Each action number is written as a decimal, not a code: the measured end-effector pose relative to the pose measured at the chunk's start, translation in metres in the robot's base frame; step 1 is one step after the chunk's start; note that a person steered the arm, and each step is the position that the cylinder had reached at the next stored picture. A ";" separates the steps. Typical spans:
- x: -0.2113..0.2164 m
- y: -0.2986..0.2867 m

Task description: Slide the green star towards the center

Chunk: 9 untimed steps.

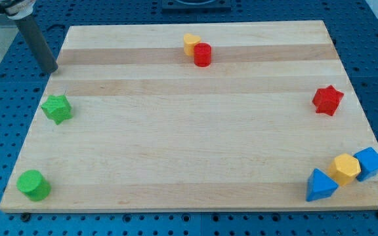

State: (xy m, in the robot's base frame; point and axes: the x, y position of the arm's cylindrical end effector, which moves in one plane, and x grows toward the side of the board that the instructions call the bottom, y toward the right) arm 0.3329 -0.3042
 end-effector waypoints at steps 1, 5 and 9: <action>0.000 0.000; 0.091 0.000; 0.120 0.058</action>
